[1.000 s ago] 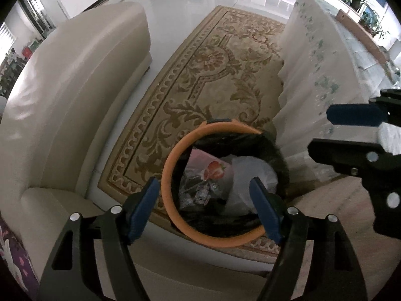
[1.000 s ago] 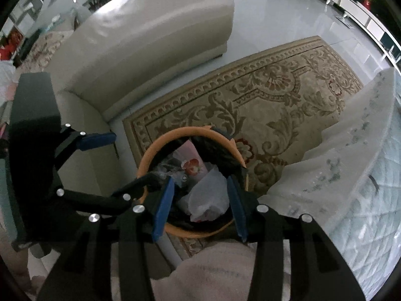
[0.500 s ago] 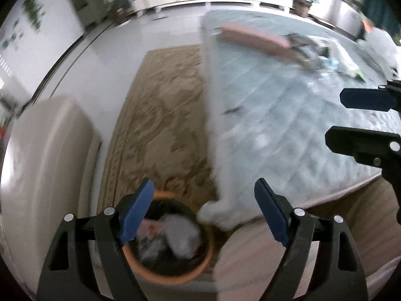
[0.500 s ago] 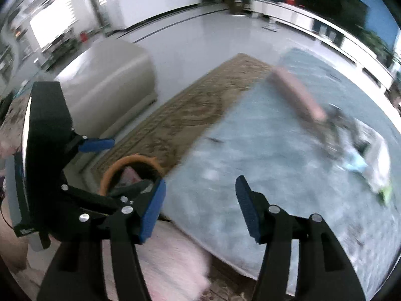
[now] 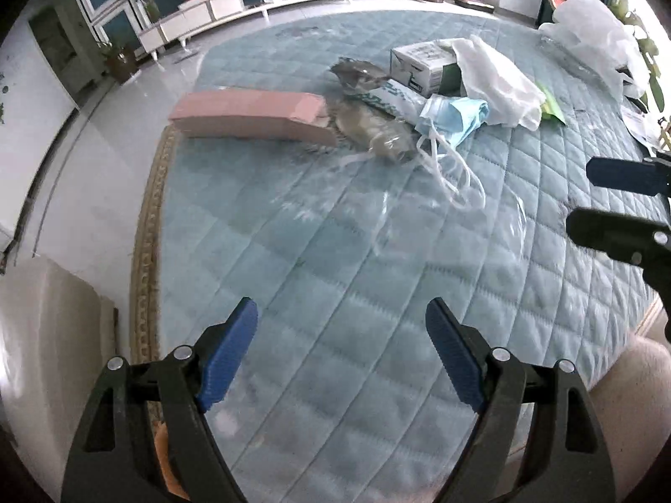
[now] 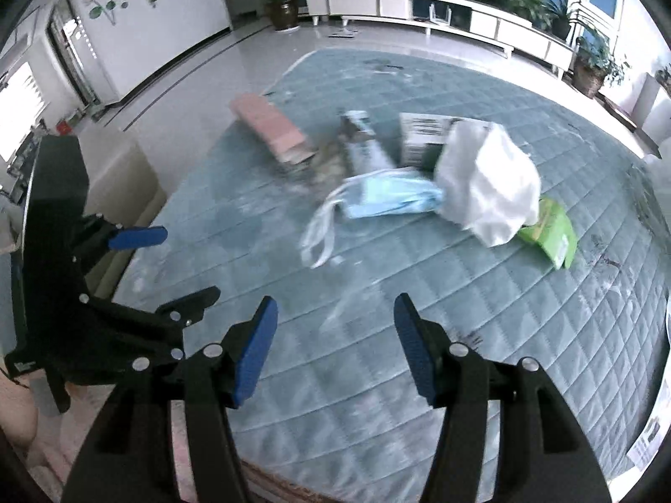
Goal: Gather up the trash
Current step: 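Return both grippers to the mat toward the blue face masks, then grasp the clear plastic wrapper with left gripper while right gripper grasps blue masks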
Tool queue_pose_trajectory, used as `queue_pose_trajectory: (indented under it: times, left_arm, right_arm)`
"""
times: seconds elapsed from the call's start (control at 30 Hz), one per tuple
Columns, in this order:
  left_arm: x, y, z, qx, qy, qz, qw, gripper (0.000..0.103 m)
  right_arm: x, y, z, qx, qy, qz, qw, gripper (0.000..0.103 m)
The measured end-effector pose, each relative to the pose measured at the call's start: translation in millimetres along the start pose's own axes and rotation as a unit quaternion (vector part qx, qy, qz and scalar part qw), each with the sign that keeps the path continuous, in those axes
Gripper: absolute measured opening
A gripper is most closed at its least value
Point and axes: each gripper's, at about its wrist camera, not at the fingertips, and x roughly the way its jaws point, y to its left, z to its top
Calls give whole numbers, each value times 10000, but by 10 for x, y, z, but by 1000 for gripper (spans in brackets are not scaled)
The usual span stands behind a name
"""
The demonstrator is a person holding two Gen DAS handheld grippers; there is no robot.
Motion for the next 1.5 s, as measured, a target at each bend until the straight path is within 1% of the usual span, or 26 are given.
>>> queue_pose_trajectory:
  times: [0.1,0.23,0.37,0.47,0.53,0.63,0.7,0.77,0.8,0.83,0.87,0.9,0.93,1.0,1.07,1.17,1.23,1.3,1.33,1.37,1.4,1.43,1.5]
  left_arm:
    - [147,-68,137,-57,77,-110,9999,82]
    - [284,-150,264,-3,123,-131,9998,82]
    - [382,-209,356,90,147,-269,9995,82]
    - [465,-246,447,76,149,-400,9991,82]
    - [511,-255,492,79,125,-422,9990,84]
    - [548,-262,568,97,74,-486,9987,85]
    - [553,-259,579,116,33,-498,9987,85]
    - [541,-277,584,161,-72,-440,9989,76]
    - [522,-282,592,168,-160,-433,9988,63]
    - [507,-275,597,136,-203,-460,9986,49]
    - [509,-255,620,81,-216,-496,9985,41]
    - [507,-237,626,-1,-219,-557,9982,29]
    - [511,-202,640,-118,-191,-690,9974,23]
    - [504,-149,633,-269,-180,-813,9962,13]
    - [468,-135,621,-333,-258,-847,9955,10]
    - [419,-180,592,-207,-335,-744,9964,8]
    - [389,-202,588,-188,-357,-725,9965,8]
    - [387,-205,590,-204,-308,-807,9961,8]
    - [400,-206,593,-187,-267,-803,9962,8]
    - [414,-204,586,-160,-223,-776,9966,8]
    - [425,-209,582,-139,-173,-764,9968,8]
    - [440,-207,581,-129,-138,-773,9968,9]
    - [459,-198,569,-126,-114,-751,9970,10]
  right_arm:
    - [113,-109,103,27,37,12,10000,58]
    - [338,-258,315,44,73,129,9999,59]
    - [600,-291,463,-78,172,53,9998,59]
    - [725,-320,552,-129,217,94,9996,59]
    - [826,-338,608,-158,315,155,9993,59]
    - [918,-378,635,-86,404,294,9987,59]
    - [954,-386,638,-101,356,304,9989,55]
    - [971,-375,638,-142,355,300,9988,27]
    - [964,-379,637,-124,319,314,9989,24]
    - [956,-380,633,-98,317,351,9988,19]
    - [949,-385,621,-80,318,384,9987,1]
    - [937,-390,612,-67,300,379,9988,0]
    - [910,-395,606,-35,235,341,9991,0]
    - [844,-398,598,14,137,387,9992,0]
    - [744,-396,579,27,27,435,9990,0]
    - [629,-362,554,-86,-51,378,9992,0]
    - [574,-326,551,-219,-129,197,9995,0]
    - [584,-330,563,-251,-107,69,9996,8]
    - [582,-333,561,-277,-142,-25,9995,25]
    - [582,-322,560,-347,-166,-77,9992,51]
    - [564,-306,561,-428,-295,-214,9984,60]
    - [551,-292,566,-510,-411,-340,9973,67]
    - [605,-271,597,-667,-382,-392,9963,67]
